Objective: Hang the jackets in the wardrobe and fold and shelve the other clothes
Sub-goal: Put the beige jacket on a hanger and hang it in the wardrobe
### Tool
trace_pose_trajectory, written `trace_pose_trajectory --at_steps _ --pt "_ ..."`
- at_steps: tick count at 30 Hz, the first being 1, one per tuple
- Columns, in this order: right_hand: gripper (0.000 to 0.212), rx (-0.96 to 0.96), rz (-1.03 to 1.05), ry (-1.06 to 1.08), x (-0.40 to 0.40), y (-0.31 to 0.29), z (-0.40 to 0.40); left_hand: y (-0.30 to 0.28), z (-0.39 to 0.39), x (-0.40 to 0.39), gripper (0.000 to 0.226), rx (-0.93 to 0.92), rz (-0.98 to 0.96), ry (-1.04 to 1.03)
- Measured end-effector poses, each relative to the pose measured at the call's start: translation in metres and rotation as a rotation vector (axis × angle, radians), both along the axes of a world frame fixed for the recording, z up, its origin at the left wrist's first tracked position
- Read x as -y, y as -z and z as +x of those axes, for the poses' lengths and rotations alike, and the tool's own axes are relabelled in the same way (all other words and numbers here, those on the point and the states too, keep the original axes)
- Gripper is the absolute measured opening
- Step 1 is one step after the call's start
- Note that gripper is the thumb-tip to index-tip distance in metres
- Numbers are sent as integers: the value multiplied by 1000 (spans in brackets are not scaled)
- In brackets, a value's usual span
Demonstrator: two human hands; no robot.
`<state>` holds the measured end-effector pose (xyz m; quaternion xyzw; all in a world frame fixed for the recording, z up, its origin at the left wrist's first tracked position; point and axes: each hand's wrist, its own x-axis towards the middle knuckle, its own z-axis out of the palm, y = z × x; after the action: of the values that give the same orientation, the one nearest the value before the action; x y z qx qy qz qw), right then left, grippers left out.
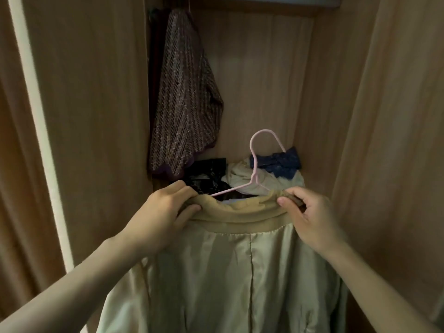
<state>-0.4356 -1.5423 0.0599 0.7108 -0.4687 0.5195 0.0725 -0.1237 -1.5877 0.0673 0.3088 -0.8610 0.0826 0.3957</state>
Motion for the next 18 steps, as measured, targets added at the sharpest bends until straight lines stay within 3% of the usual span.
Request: trace_pose_trajectory --at_steps 13,18 --pt "27 -87 -138 -29 134 -57 -88 -65 -83 116 23 -175 -281 -92" --pt "13 -96 -146 -32 195 -82 -93 -80 -83 179 27 -223 -308 -146"
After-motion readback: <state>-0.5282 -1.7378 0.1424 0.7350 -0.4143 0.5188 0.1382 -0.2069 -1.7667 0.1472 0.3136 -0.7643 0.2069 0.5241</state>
